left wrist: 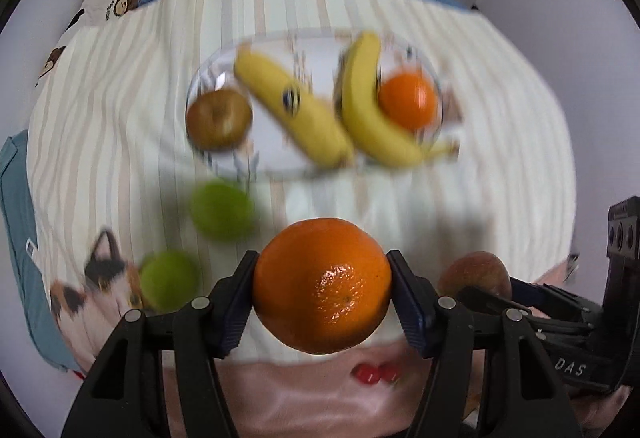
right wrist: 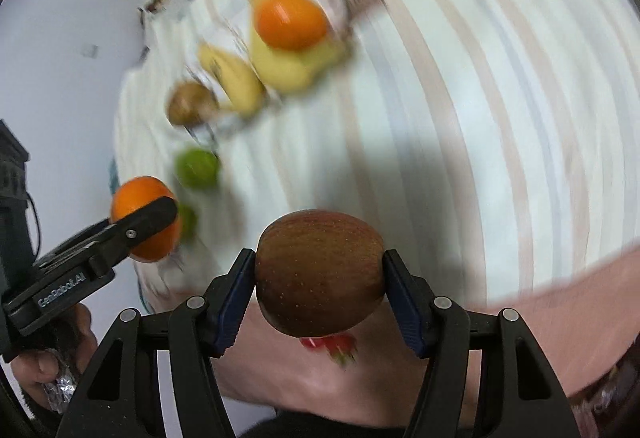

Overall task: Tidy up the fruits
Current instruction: 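Carry the orange and brown pear onto the plate and open both grippers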

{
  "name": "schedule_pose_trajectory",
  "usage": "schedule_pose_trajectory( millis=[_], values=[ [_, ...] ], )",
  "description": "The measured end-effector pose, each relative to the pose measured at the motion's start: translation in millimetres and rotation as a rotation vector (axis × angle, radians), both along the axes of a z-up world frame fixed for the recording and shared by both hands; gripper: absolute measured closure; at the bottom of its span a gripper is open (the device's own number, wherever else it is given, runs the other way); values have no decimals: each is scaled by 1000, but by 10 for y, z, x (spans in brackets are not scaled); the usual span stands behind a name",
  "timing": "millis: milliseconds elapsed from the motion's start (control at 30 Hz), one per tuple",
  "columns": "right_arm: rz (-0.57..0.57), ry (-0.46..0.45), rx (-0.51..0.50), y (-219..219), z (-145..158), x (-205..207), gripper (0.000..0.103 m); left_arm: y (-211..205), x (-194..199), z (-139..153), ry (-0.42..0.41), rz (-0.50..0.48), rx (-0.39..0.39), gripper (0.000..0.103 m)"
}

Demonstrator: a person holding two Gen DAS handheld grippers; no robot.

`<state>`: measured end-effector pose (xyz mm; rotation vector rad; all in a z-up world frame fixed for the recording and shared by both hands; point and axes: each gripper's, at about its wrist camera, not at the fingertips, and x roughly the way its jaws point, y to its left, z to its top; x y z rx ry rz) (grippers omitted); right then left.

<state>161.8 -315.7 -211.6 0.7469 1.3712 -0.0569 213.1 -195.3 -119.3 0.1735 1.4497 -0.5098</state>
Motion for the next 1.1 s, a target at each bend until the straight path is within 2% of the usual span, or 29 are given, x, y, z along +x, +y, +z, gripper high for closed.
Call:
schedule_pose_trajectory(
  millis=[167, 233, 367, 500, 633, 800, 1100],
  values=[
    [1, -111, -53, -193, 361, 628, 37, -168, 726, 48, -30, 12, -19, 43],
    [-3, -136, -80, -231, 439, 887, 37, -273, 947, -19, -23, 15, -19, 43],
    [-6, -155, -134, -425, 484, 1335, 37, -416, 1395, -154, 34, 30, -21, 43],
    [-1, -138, -193, -578, 392, 1798, 37, -581, 1749, -370, 90, 40, -4, 43],
    [21, -91, -231, -602, 148, 2117, 37, -724, 1933, -599, 120, 25, 34, 42],
    [72, -44, -244, -595, -114, 2266, 37, -830, 1995, -769, 162, 5, 42, 42],
    [121, -36, -253, -519, -146, 2282, 36, -838, 1978, -1057, 274, 25, 43, 42]
  ],
)
